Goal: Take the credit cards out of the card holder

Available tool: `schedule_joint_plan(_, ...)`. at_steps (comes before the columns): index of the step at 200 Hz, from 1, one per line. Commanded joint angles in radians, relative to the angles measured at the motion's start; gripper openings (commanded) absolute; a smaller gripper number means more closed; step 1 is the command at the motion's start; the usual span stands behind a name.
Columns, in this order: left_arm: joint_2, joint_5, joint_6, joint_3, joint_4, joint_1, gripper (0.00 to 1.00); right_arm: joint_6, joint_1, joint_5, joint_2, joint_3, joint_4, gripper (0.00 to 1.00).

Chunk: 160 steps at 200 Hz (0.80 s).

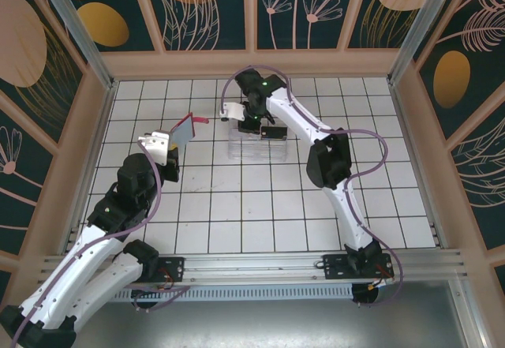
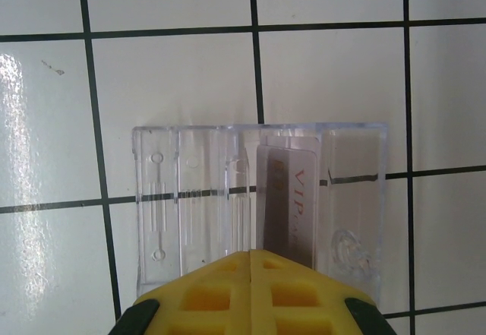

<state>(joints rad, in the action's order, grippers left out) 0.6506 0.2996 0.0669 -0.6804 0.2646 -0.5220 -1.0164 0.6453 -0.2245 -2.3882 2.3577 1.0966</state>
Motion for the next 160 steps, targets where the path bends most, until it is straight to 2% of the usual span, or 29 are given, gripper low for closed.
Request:
schedule_joint_plan(1, -0.003, 0.009, -0.015, 0.004, -0.042, 0.006, 0.01, -0.018, 0.014, 0.015, -0.025, 0.040, -0.002, 0.00)
schedule_joint_plan(13, -0.002, 0.008, -0.015, 0.004, -0.044, 0.006, 0.01, -0.010, 0.014, 0.029, -0.021, 0.045, -0.016, 0.00)
schedule_joint_plan(34, 0.001, 0.004, -0.014, 0.003, -0.042, 0.005, 0.01, 0.003, 0.017, 0.065, 0.000, 0.064, -0.044, 0.20)
schedule_joint_plan(56, 0.000, -0.002, -0.014, 0.002, -0.042, 0.005, 0.01, 0.017, 0.020, 0.098, 0.051, 0.063, -0.089, 0.30)
schedule_joint_plan(86, 0.004, -0.022, -0.006, -0.004, -0.042, 0.005, 0.01, 0.060, 0.026, 0.110, 0.142, 0.042, -0.141, 0.34)
schedule_joint_plan(115, 0.002, -0.077, 0.020, -0.018, -0.051, 0.005, 0.01, 0.127, 0.024, 0.077, 0.269, -0.090, -0.221, 0.35)
schedule_joint_plan(160, 0.019, -0.353, 0.103, -0.044, -0.132, 0.005, 0.00, 0.242, -0.038, -0.119, 0.573, -0.478, -0.440, 0.35)
